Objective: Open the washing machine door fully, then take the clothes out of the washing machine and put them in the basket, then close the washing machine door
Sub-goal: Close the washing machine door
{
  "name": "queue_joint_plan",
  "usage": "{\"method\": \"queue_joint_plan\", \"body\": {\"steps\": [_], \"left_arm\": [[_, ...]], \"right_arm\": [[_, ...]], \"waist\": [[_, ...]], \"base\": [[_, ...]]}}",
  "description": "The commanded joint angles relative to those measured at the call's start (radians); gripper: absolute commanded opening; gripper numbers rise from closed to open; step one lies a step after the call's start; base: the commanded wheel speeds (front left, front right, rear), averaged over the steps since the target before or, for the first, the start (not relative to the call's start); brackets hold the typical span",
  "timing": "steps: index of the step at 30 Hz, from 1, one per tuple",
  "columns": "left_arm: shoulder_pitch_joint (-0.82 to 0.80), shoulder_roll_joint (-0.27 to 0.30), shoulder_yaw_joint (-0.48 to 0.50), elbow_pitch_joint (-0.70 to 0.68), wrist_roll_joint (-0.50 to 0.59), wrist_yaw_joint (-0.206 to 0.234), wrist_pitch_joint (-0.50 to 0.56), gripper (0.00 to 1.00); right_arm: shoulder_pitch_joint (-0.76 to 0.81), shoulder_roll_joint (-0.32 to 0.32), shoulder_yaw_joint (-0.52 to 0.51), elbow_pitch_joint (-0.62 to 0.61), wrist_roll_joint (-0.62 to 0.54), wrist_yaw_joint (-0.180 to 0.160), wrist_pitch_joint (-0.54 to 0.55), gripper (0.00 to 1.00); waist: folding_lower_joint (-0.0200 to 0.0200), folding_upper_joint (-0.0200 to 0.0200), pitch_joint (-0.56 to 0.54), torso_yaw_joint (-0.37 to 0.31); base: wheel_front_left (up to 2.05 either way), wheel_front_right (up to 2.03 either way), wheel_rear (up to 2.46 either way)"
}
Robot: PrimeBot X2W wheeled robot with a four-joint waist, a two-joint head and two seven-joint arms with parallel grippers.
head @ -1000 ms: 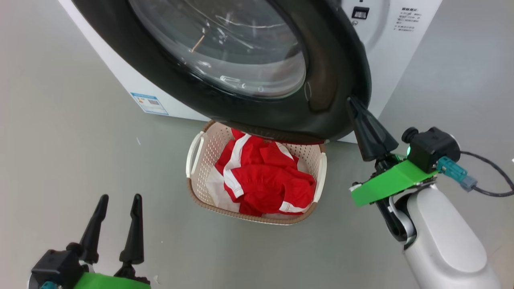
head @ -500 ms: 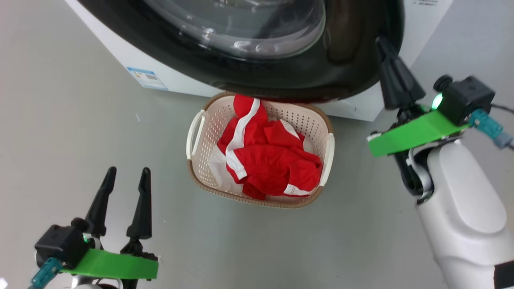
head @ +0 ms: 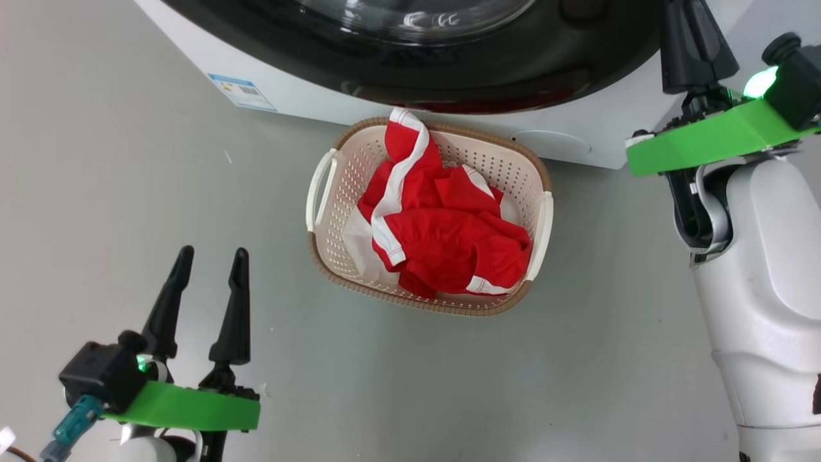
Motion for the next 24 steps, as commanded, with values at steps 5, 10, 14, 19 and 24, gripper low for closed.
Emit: {"method": "queue_joint_plan", "body": {"steps": [5,10,14,19,24], "left_arm": [[-0.023,0.019,0.033,-0.034,-0.009,-0.006,-0.012,1.0],[-0.024,0.022,0.033,-0.033,-0.013,-0.006,-0.012,1.0],[-0.021,0.025,0.034,-0.027,-0.014,-0.006,-0.012,1.0],[-0.006,0.031,0.037,-0.016,-0.012,-0.006,-0.012,1.0],[0.011,0.041,0.042,-0.005,-0.009,-0.006,-0.012,1.0]], "right_arm": [[-0.046,0.013,-0.006,-0.029,-0.002,0.003,-0.006,0.0],[-0.052,0.013,-0.009,-0.033,0.005,0.003,-0.006,0.0],[-0.036,0.013,0.012,-0.036,0.009,0.003,-0.006,0.0],[0.022,0.013,0.049,-0.046,0.01,0.003,-0.006,0.08],[0.105,0.013,0.062,-0.067,0.014,0.003,-0.006,1.0]], "waist": [[0.0,-0.0001,0.016,0.004],[0.0,-0.0001,0.019,-0.002],[0.0,-0.0001,0.009,-0.01],[0.0,-0.0001,-0.02,-0.027],[0.0,-0.0001,-0.05,-0.051]], "base": [[0.0,0.0,0.0],[0.0,0.0,0.0],[0.0,0.0,0.0],[0.0,0.0,0.0],[0.0,0.0,0.0]]}}
